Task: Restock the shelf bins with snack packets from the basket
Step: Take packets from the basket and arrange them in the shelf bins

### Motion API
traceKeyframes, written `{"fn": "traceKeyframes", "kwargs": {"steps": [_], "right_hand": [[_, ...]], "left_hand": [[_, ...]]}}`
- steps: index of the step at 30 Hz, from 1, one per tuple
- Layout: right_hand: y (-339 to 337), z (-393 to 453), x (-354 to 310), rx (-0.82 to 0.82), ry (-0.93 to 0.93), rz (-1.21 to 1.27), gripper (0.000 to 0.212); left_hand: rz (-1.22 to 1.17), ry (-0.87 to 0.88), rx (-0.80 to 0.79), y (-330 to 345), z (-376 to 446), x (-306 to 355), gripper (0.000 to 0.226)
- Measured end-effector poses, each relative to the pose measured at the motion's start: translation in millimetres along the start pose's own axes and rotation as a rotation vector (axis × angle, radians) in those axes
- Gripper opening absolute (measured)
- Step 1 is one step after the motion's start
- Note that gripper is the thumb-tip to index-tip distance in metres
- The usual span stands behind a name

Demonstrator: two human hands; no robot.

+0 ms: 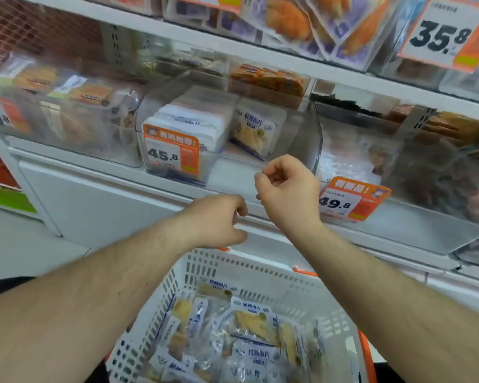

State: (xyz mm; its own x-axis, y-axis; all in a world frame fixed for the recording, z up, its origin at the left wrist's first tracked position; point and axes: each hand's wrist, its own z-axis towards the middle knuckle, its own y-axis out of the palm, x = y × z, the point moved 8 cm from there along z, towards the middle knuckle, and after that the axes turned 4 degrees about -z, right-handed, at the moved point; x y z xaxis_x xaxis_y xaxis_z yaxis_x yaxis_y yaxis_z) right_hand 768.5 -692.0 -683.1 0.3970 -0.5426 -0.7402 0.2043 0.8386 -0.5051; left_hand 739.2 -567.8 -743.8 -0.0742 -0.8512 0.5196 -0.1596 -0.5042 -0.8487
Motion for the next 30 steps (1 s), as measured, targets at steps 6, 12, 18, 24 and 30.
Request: {"fn": "traceKeyframes", "kwargs": {"steps": [6, 12, 18, 24, 30], "right_hand": [[39.6, -62.7, 99.7, -0.274, 0.210, -0.105, 0.027], [99.1, -136.4, 199.6, -0.801, 0.289, -0.479, 0.011], [124.2, -226.0, 260.9, -1.398, 0.304, -0.682, 0.020], [130.2, -260.9, 285.8, -1.510, 0.307, -0.722, 0.025], [131.9, -258.1, 286.2, -1.482, 0.296, -0.673, 0.007]], "left_hand": [[0.167, -0.050, -0.401, 58.9, -10.3, -19.9, 0.045], [0.297, -0.023, -0.599, 102.4, -12.4, -24.2, 0.042], [0.371, -0.006, -0.714, 130.1, -4.6, -33.5, 0.045], [0.371, -0.025, -0.738, 138.5, 5.1, -37.4, 0.041], [0.386, -0.014, -0.725, 138.7, 6.3, -36.2, 0.041]]}}
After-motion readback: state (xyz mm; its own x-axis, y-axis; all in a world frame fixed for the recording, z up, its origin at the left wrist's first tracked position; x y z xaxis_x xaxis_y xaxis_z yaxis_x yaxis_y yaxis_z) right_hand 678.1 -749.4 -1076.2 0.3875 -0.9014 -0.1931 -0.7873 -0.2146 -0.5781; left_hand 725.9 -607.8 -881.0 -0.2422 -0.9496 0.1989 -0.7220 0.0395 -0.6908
